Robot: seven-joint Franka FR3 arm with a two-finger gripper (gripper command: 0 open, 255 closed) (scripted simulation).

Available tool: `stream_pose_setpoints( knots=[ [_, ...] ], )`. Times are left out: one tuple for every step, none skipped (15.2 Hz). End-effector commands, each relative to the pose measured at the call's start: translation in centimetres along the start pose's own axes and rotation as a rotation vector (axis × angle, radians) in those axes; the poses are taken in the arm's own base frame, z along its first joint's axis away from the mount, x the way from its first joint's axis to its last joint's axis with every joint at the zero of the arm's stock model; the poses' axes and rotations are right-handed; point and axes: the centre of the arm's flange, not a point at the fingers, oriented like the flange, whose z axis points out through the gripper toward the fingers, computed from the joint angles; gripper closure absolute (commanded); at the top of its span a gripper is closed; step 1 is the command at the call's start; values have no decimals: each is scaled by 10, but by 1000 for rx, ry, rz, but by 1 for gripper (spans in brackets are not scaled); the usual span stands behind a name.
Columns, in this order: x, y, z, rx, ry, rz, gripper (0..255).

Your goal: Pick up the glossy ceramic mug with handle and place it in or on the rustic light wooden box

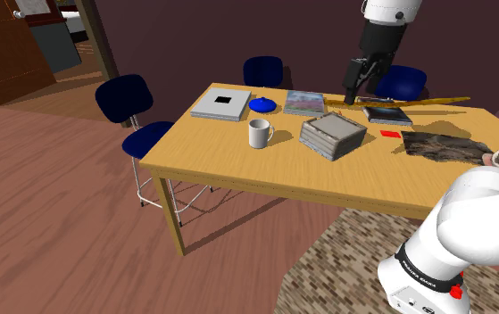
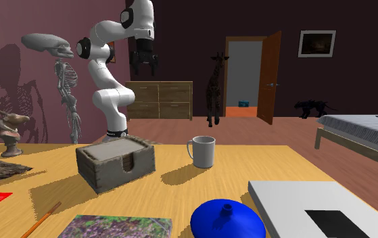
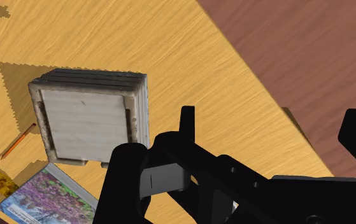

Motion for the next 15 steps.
stream_pose_setpoints(
  knots=[
    [0,0,0,0,0,0,0],
    [11,-3,7,0,0,8,0],
    [21,-6,14,0,0,16,0],
    [32,-9,22,0,0,24,0],
    [43,-12,29,0,0,32,0],
    [53,-14,36,0,0,40,0],
    [64,-17,43,-1,0,48,0],
    [75,-19,51,-1,0,56,0],
    [86,-22,58,-1,0,64,0],
    [96,-24,65,-1,0,72,0],
    [107,-26,72,-1,0,80,0],
    [118,-28,80,-1,0,88,0],
    [129,-30,87,-1,1,96,0],
    [140,-32,94,-1,1,104,0],
    [151,-34,101,-1,1,112,0]
  ],
)
